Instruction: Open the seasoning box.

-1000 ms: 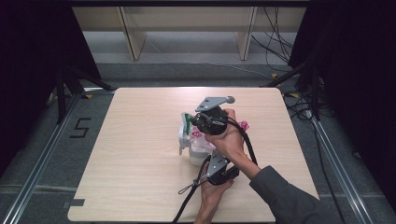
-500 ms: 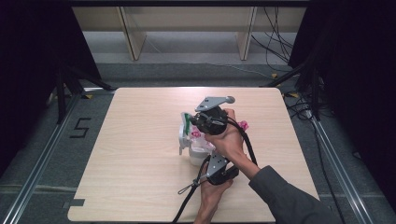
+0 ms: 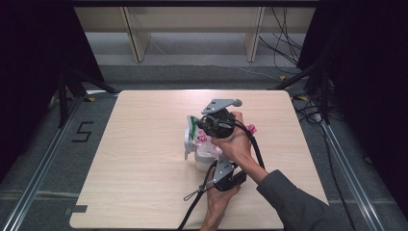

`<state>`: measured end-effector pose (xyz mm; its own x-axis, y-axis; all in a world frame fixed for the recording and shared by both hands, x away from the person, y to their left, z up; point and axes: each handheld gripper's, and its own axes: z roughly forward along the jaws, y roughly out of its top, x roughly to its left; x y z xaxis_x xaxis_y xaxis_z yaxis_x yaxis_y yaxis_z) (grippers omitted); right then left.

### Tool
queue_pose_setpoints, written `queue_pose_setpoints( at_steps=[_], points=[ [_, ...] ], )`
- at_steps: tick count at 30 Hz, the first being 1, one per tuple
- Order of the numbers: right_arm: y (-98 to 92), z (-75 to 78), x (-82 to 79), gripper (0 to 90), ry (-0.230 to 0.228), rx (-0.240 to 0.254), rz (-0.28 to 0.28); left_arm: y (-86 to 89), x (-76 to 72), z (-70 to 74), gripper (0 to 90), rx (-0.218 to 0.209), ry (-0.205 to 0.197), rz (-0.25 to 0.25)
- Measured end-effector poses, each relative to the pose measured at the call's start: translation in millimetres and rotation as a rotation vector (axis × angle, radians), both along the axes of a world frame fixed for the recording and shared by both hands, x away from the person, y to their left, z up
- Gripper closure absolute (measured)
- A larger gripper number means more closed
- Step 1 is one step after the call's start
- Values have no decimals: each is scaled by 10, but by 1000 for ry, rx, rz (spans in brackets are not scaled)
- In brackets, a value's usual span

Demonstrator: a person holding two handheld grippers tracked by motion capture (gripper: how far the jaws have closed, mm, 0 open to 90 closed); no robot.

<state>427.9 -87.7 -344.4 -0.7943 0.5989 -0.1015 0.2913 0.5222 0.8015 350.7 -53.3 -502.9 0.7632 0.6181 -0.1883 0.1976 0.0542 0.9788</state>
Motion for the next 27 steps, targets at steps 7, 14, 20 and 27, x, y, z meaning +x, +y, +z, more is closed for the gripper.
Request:
queue_pose_setpoints(
  at_steps=[7,14,20,27],
  points=[
    [16,-16,-12,890,0,-2,-5,-2,-1,4,737,-1,1,3],
    [26,-19,3,891,1,-7,-4,6,9,-1,737,-1,-2,1],
    [21,-9,-6,890,5,-7,-2,11,10,-8,737,5,-1,6],
    [29,-14,-24,890,12,15,-14,10,15,-5,738,5,1,5]
  ],
)
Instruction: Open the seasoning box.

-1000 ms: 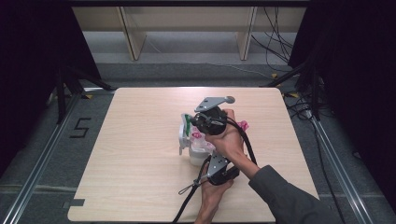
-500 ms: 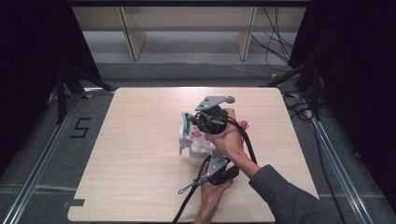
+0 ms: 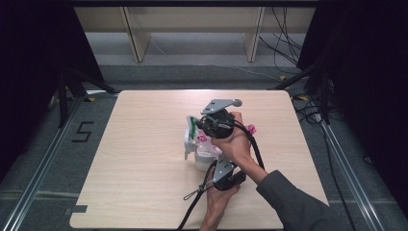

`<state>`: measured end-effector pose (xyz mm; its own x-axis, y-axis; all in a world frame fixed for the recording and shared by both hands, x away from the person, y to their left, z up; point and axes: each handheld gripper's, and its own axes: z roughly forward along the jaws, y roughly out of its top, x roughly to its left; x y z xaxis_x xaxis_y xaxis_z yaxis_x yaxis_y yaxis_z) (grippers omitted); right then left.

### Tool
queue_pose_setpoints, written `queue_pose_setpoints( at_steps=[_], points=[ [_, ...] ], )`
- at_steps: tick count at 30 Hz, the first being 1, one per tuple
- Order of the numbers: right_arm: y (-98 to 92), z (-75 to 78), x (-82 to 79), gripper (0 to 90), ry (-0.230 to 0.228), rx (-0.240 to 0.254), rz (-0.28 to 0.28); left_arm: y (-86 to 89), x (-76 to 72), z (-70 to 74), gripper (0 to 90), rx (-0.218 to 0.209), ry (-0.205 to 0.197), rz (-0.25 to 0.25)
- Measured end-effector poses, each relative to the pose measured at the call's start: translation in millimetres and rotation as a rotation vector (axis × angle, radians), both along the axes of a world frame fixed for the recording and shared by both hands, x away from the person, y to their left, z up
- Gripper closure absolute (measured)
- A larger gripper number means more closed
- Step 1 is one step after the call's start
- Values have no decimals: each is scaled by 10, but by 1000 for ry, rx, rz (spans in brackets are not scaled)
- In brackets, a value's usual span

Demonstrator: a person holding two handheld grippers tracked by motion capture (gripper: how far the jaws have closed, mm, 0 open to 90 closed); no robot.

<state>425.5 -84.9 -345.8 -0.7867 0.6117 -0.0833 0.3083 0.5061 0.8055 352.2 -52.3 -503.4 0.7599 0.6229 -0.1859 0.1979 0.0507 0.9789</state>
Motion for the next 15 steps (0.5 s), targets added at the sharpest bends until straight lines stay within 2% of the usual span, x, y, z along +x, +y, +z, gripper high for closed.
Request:
queue_pose_setpoints(
  at_steps=[1,3,7,9,11,14,15],
  points=[
    [-10,8,27,890,-21,-20,26,1,0,4,737,1,-2,1],
    [-5,7,28,890,-26,-19,24,3,-3,6,737,-1,-3,3],
    [6,-6,19,890,-23,-22,7,-1,-4,8,737,-3,0,3],
    [12,1,23,890,-29,-28,25,-1,-8,11,737,-5,-5,1],
    [2,18,15,891,-18,-15,13,4,-6,13,738,-2,-2,3],
    [13,-3,9,890,-5,-35,15,-11,-6,3,737,-8,-3,1],
    [4,3,29,891,-27,-31,20,-5,-1,5,738,-7,-2,1]
  ],
)
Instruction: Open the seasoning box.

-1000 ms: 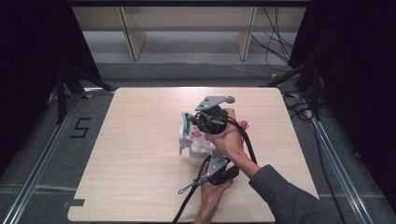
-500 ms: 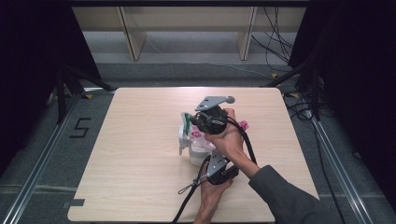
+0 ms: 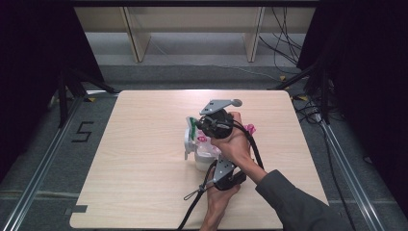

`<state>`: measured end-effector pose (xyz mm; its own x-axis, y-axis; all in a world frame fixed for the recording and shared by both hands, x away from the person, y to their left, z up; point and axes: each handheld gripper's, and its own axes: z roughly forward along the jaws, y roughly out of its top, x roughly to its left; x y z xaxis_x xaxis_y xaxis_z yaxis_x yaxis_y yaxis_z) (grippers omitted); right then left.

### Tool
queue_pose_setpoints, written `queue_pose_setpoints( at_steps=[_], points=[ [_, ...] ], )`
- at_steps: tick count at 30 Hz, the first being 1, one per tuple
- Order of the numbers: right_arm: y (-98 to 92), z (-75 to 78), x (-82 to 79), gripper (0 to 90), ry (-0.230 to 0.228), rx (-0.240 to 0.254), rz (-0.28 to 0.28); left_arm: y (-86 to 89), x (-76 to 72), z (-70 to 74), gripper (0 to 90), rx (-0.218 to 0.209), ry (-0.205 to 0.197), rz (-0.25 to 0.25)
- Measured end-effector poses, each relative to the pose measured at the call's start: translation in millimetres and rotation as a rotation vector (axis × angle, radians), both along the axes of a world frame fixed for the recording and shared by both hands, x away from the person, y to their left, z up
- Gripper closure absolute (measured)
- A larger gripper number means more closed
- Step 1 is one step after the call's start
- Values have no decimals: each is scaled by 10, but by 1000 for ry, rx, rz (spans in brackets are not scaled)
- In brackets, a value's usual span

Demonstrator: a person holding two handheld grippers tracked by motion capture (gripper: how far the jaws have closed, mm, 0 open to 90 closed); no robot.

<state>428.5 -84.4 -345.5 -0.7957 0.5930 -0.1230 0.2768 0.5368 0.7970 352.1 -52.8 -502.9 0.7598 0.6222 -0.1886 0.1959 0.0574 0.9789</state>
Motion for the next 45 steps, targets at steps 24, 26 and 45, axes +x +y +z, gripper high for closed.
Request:
queue_pose_setpoints(
  at_steps=[24,26,45],
  points=[
    [8,3,-13,891,4,20,-3,5,-6,13,738,-2,-2,-3],
    [15,-10,-24,891,9,-5,-1,8,-4,7,738,16,-5,1],
    [-22,13,-25,897,13,25,-7,-2,0,-7,740,8,1,4]
  ],
)
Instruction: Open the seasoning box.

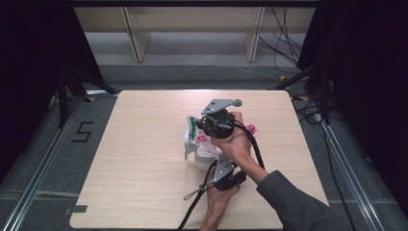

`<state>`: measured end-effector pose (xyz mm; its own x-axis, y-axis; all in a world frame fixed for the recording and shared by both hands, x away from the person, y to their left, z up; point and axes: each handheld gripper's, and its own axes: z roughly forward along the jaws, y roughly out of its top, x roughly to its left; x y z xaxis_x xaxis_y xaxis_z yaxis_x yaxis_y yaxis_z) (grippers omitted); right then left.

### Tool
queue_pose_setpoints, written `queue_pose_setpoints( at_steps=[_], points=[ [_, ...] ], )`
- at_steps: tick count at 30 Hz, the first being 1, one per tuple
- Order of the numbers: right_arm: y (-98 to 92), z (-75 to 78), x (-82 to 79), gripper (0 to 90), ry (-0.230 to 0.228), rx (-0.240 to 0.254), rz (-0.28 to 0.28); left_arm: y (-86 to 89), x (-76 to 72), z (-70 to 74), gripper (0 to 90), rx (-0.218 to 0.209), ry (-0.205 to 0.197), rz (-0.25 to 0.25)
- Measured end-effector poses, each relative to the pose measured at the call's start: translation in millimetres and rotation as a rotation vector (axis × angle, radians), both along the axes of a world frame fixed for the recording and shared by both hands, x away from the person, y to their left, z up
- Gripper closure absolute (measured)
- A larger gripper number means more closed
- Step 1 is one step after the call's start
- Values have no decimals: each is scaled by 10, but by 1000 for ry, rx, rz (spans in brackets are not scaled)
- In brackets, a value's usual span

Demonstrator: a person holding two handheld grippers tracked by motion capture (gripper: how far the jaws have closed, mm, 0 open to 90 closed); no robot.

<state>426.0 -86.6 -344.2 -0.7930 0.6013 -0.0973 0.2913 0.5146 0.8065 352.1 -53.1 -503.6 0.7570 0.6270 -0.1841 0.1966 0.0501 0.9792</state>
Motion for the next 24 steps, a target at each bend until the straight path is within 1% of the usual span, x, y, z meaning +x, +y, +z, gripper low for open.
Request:
queue_pose_setpoints(
  at_steps=[1,2,3,4,5,6,8,9,10,11,12,13,14,15,16,17,18,19,20,21,23,24],
  points=[
    [-2,-2,2,897,-9,-3,8,1,0,-3,740,2,-1,1],
    [2,0,-15,897,9,5,3,3,1,-6,740,6,0,3],
    [-14,13,1,897,-11,-7,18,3,2,-8,740,7,1,4],
    [-17,20,-9,898,4,1,11,6,0,-9,740,10,7,6],
    [-26,17,-3,898,-14,11,15,11,-3,-9,740,18,8,6],
    [-44,34,-15,899,-1,15,16,12,-7,-9,740,20,7,7],
    [-46,37,-25,899,6,20,17,30,-4,-10,740,49,6,4],
    [-68,47,-18,900,-16,24,30,28,-4,-15,740,46,8,11],
    [-68,47,-18,900,-16,24,30,42,-16,-11,740,68,19,17],
    [-79,53,-26,900,-6,28,30,49,-21,-14,740,77,23,19],
    [-87,58,-41,900,3,36,20,49,-23,-22,740,74,23,19],
    [-94,57,-50,900,-5,46,17,50,-25,-27,740,79,27,21],
    [-113,68,-53,900,-3,43,31,46,-14,-39,740,59,30,11],
    [-129,76,-70,900,4,48,29,57,-17,-37,737,50,46,-1],
    [-153,79,-78,900,3,62,37,61,-26,-32,737,53,48,-5],
    [-171,90,-92,900,13,66,35,23,-48,-28,737,6,56,8],
    [-191,101,-109,900,1,75,30,15,-51,-30,737,5,47,1],
    [-227,122,-122,900,-5,84,39,15,-60,-24,736,18,49,12],
    [-254,137,-129,900,-1,87,49,18,-59,-22,735,34,52,13],
    [-289,152,-145,900,-1,97,51,11,-52,-33,734,10,51,3],
    [-358,168,-175,900,-13,119,46,10,-63,-44,731,28,50,11],
    [-387,169,-192,900,-14,129,46,11,-69,-51,729,37,55,5]
  ],
)
